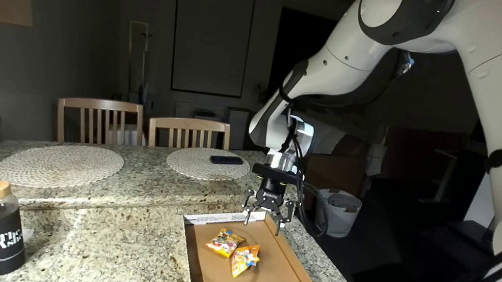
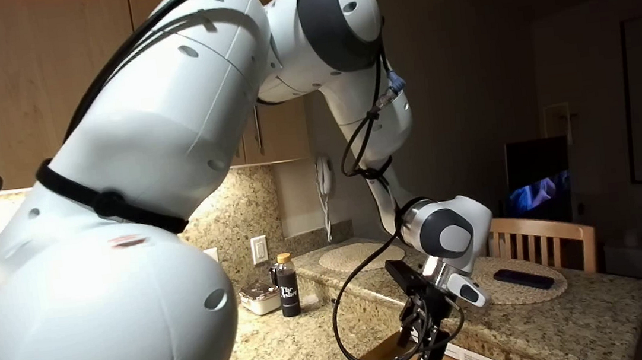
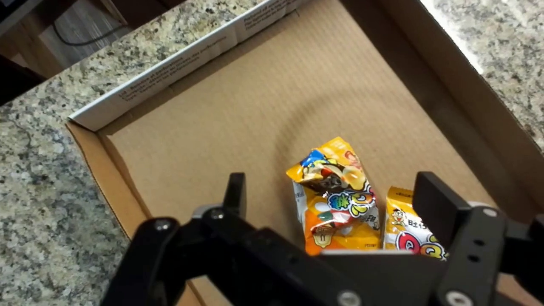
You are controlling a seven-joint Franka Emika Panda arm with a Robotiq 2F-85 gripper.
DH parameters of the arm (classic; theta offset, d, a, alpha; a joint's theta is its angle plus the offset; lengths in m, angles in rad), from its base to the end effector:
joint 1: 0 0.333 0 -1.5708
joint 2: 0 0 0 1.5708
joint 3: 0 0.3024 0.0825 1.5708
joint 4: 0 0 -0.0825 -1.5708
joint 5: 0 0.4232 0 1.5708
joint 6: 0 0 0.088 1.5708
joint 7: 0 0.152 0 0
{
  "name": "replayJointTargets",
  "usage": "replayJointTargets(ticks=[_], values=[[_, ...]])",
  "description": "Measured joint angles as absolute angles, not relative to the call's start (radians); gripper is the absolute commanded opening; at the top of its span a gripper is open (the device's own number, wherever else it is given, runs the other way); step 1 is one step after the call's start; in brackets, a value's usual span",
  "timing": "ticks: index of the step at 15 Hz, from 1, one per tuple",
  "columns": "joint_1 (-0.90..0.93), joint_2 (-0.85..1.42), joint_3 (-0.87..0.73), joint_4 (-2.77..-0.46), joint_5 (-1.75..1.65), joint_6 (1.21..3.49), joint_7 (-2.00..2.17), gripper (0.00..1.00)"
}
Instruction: Remove the two sachets from the box and place them on the upper countertop
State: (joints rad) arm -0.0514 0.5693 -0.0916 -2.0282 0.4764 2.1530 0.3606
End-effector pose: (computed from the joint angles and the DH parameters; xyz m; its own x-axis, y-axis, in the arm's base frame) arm 0.5426 -0.0477 0.0529 0.5792 -0.6539 -0.4868 -0.7571 -0.6529 -0.0238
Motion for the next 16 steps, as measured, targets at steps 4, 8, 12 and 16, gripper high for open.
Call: replayJointTargets(ticks=[4,8,12,16], values=[[-0.065,0.666,-0.067,-1.953,0.52,2.211,0.36,1.0],[-0.066,0.771,-0.07,-1.891,0.529,2.337,0.369,1.0],[-0.081,0.841,-0.085,-1.849,0.518,2.28,0.397,1.0],[-0.104,0.857,-0.071,-1.83,0.506,2.093,0.393,1.0]])
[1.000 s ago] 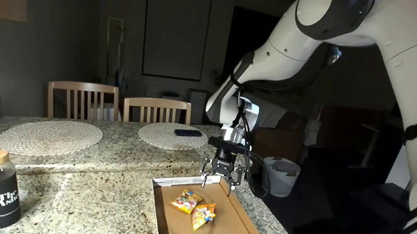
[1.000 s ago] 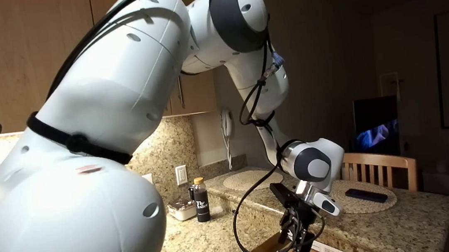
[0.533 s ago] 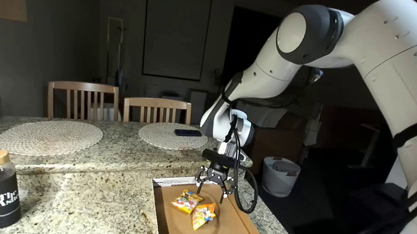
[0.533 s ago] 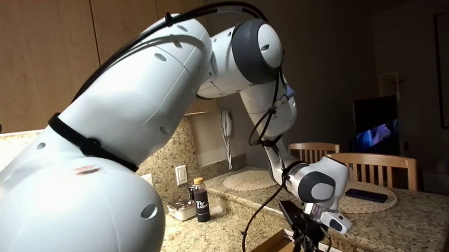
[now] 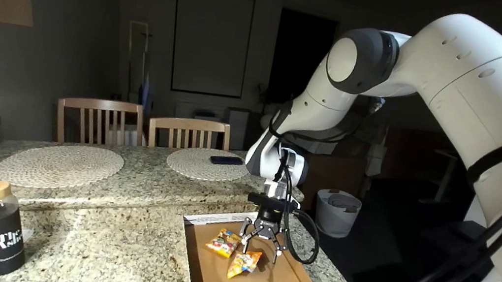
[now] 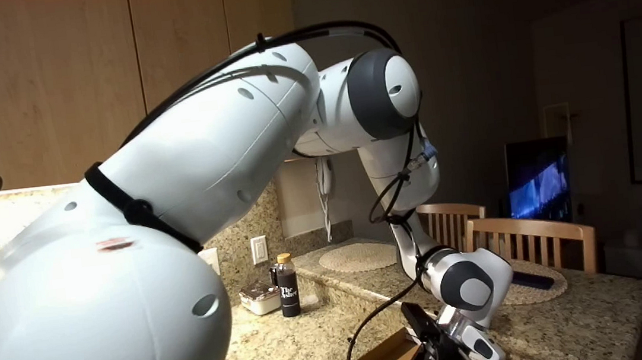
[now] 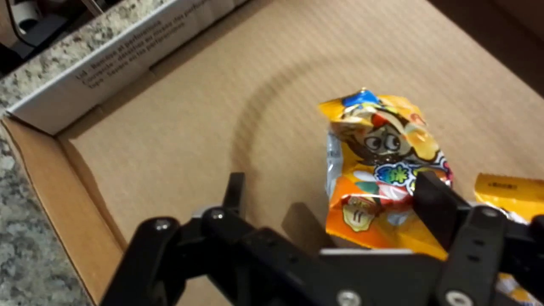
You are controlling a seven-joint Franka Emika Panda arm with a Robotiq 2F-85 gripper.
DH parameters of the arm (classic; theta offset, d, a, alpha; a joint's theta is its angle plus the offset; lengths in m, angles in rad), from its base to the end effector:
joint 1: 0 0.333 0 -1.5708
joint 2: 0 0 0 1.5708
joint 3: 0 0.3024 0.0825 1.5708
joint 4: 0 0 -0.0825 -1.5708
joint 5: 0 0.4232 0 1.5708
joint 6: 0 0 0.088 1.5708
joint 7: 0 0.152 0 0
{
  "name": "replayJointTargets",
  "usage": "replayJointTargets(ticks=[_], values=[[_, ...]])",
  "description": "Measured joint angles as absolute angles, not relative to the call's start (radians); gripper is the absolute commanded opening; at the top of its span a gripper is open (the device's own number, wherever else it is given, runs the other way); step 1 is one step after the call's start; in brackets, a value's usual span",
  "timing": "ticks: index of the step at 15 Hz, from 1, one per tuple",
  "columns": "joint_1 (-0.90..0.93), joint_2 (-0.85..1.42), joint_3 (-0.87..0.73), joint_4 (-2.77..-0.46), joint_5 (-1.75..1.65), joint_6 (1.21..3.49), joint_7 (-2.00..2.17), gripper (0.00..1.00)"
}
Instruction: Remove the two sachets from the box and place them on the upper countertop
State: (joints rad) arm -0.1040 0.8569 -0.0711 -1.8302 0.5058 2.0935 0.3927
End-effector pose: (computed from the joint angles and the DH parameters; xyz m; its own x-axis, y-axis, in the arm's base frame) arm 0.5380 -0.0592 -0.0468 0.4533 -0.6664 -0.5920 -0.7970 -0.6004 0.0656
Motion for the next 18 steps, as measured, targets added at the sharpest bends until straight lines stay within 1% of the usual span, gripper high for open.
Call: replayJointTargets(ticks=[5,11,13,14,15,16,18], values=[[-0.114,0.858,-0.058,-1.8,0.509,1.992,0.386,1.0],[-0.116,0.885,-0.039,-1.748,0.522,1.997,0.378,1.0],[-0.115,0.913,-0.036,-1.722,0.522,1.996,0.378,0.91],[-0.114,0.931,-0.036,-1.706,0.522,1.995,0.378,0.89],[-0.114,0.95,-0.036,-1.689,0.522,1.991,0.379,0.83],[-0.115,0.967,-0.037,-1.673,0.521,1.987,0.379,0.7],[-0.116,0.998,-0.037,-1.64,0.521,1.972,0.379,0.57]])
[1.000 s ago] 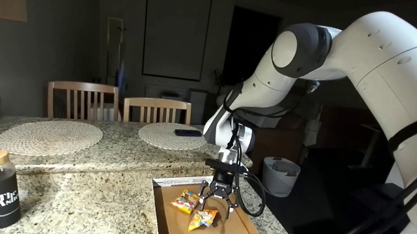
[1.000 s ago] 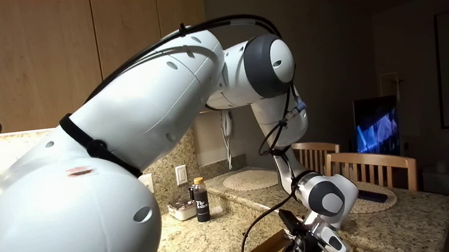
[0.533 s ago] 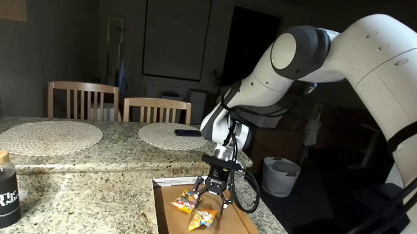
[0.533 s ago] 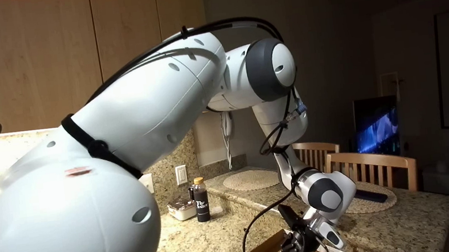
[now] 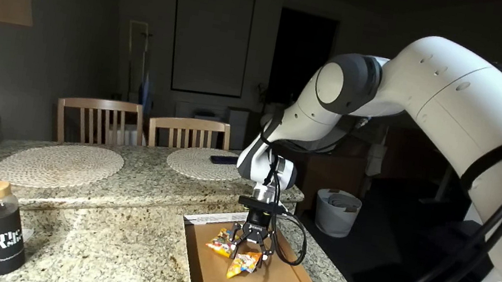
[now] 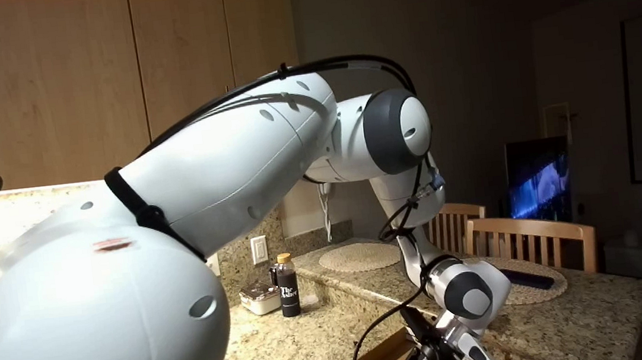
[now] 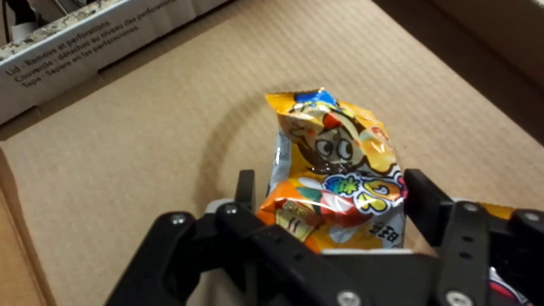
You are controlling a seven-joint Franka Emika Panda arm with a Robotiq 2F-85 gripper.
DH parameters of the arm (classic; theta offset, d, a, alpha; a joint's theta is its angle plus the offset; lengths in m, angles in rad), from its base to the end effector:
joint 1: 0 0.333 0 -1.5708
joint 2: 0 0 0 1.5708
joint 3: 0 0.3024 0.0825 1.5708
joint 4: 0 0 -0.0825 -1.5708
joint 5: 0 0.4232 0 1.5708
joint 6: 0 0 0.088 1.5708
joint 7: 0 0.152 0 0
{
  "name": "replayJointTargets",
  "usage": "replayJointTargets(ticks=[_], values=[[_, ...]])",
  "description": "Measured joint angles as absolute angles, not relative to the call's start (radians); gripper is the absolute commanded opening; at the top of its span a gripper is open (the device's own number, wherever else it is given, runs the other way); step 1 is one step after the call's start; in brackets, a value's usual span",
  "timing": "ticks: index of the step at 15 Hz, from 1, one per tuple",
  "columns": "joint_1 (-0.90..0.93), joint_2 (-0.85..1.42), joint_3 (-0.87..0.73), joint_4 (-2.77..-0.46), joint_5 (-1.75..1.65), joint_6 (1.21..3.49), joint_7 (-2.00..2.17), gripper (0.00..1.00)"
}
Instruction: Remove the two sachets from the box and place them on the upper countertop
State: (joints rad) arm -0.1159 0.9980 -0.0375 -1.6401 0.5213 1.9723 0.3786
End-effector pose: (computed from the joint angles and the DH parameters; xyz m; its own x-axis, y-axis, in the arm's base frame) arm 0.5632 -0.0370 -0.0717 0.4516 -0.5895 -0.6697 -0.7725 -0.6340 0.0372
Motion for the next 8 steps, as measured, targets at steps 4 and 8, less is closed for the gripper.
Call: replayJointTargets(ticks=[4,8], values=[[-0.117,1.031,-0.039,-1.589,0.521,1.943,0.379,0.31],[-0.123,1.033,-0.039,-1.562,0.521,1.916,0.379,0.08]])
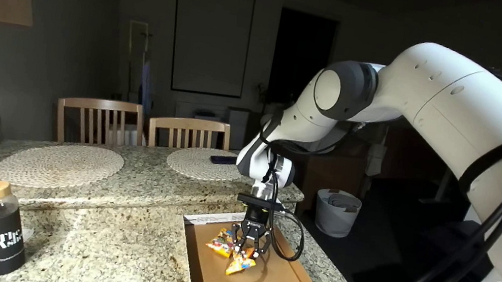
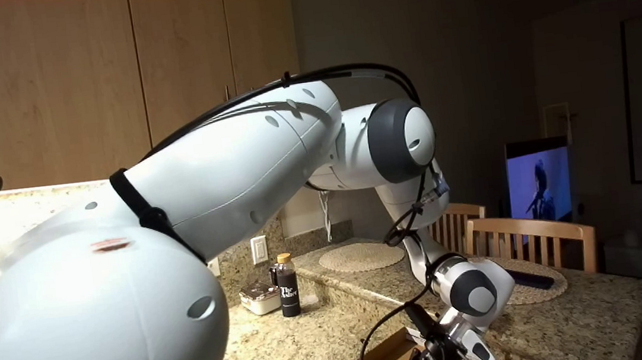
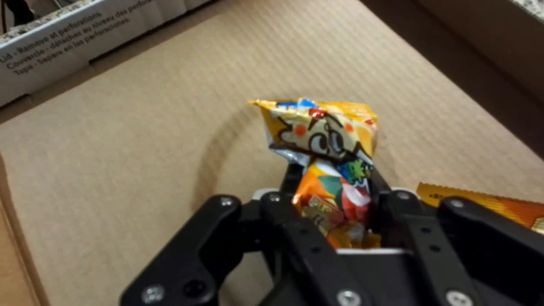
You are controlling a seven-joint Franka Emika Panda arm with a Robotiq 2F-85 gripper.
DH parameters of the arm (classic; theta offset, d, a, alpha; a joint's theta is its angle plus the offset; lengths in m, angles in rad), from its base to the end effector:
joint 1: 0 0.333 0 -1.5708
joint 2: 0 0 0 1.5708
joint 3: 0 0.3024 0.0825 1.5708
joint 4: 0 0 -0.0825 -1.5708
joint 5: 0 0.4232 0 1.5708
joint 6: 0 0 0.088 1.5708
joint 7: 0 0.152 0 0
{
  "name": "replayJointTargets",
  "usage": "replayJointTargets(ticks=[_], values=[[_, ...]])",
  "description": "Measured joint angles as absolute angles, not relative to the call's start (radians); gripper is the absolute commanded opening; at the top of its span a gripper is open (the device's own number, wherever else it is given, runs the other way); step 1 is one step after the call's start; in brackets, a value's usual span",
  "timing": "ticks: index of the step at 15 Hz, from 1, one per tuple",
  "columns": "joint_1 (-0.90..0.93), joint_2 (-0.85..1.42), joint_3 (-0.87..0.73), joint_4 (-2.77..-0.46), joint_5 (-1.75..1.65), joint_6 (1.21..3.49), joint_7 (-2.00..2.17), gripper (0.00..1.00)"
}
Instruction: Remove the two sachets from the box and place them on the upper countertop
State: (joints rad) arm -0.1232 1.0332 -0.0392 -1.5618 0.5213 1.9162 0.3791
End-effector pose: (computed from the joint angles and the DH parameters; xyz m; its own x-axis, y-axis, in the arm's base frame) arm 0.5787 -0.0402 -0.0689 0.4532 -0.5715 -0.6841 -0.7683 -0.6396 0.0253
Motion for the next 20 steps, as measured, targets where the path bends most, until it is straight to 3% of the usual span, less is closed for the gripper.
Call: replayJointTargets(ticks=[7,10,12,13,17,20], values=[[-0.179,0.927,-0.036,-1.578,0.523,1.828,0.313,0.03],[-0.197,0.816,-0.035,-1.605,0.548,1.806,0.283,0.06],[-0.198,0.74,-0.034,-1.611,0.598,1.814,0.281,0.16],[-0.195,0.704,-0.033,-1.612,0.629,1.833,0.281,0.2],[-0.172,0.621,-0.032,-1.611,0.714,1.977,0.287,0.06],[-0.15,0.615,-0.033,-1.613,0.766,2.148,0.293,0.1]])
